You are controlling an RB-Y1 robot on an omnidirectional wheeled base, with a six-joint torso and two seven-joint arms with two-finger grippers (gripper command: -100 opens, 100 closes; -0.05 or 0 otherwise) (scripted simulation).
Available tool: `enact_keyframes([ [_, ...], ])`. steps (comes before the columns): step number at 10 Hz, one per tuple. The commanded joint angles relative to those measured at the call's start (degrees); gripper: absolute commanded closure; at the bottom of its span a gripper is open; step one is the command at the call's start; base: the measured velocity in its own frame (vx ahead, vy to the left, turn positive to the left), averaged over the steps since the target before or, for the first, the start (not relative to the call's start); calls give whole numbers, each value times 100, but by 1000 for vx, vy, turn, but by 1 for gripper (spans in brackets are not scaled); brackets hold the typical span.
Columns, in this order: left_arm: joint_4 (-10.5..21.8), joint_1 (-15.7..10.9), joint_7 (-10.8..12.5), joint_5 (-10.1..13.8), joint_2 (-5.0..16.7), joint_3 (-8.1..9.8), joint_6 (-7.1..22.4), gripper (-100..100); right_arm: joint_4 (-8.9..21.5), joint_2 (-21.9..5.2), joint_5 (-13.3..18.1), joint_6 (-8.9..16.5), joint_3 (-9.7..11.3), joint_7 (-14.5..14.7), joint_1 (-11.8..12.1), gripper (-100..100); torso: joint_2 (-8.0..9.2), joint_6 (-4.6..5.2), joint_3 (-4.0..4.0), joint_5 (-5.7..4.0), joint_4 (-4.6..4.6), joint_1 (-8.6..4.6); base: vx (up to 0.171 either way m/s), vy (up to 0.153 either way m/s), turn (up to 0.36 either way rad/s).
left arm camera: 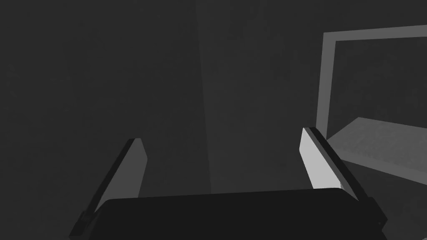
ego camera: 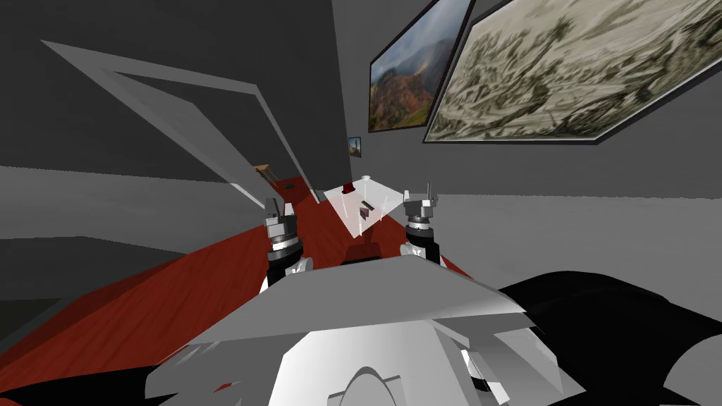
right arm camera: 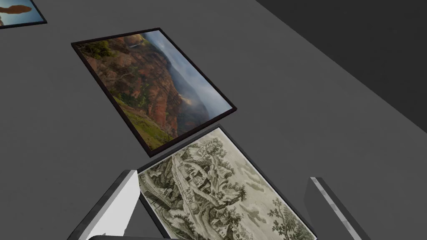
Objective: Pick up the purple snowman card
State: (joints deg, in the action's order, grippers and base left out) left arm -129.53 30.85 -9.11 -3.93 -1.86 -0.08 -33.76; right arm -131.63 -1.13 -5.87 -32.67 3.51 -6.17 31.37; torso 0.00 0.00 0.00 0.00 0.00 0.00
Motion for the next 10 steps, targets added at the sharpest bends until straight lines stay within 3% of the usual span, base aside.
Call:
enact_keyframes([
  [1,0,0,0,0,0,0,0,0,27,-185,24,18,3,35,-34,-100,0,0,0,0,0,0,-34,13,14],
  [7,0,-2,0,0,-1,-1,0,0,471,-1176,261,177,58,373,-430,-100,50,0,29,4,11,18,-117,50,34],
  [8,0,-2,0,0,-1,-1,0,0,471,-1241,261,177,58,373,-430,-100,51,-1,29,6,11,30,-79,77,12],
  [10,0,-1,0,0,-1,-1,0,0,772,-1623,384,237,130,534,-631,-100,27,-1,16,6,7,28,-82,89,55],
])
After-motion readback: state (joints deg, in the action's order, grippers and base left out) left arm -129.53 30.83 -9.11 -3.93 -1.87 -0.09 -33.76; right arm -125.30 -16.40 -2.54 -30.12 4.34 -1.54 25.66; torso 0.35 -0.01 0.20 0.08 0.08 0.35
